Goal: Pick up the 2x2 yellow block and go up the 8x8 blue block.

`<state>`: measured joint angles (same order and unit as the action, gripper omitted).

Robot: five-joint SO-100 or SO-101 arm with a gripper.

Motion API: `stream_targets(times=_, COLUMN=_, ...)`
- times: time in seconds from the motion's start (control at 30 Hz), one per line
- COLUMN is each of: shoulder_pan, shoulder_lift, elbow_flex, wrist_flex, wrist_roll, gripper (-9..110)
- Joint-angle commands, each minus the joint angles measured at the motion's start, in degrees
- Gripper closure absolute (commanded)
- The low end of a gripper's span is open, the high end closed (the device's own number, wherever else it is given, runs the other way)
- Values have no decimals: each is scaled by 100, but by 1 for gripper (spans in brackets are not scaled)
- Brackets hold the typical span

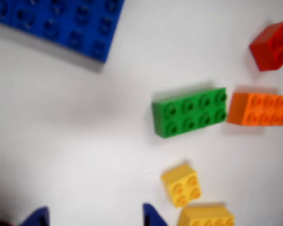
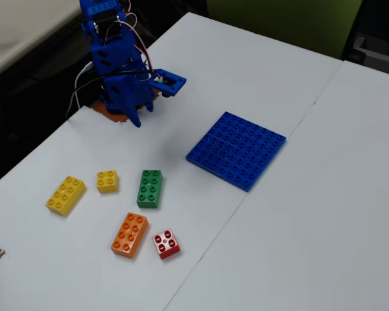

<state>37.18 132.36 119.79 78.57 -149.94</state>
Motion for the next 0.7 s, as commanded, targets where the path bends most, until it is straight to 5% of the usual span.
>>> stream_targets(times=0.0, shoulder_pan=527, shoulder_lift=-1160, elbow_flex=-888, wrist_flex=-229, wrist_roll=-1477, gripper=76)
stream_targets(times=0.27, shoulder_pan=1547, shoulder_lift=-3322, elbow_flex=-2285, wrist_flex=-677, wrist_roll=-4377, gripper=76)
stream_targets(times=0.67, shoulder_pan=2294, shoulder_lift=-4395, elbow_flex=-2276, wrist_flex=-2039, wrist_roll=-6319, gripper=71)
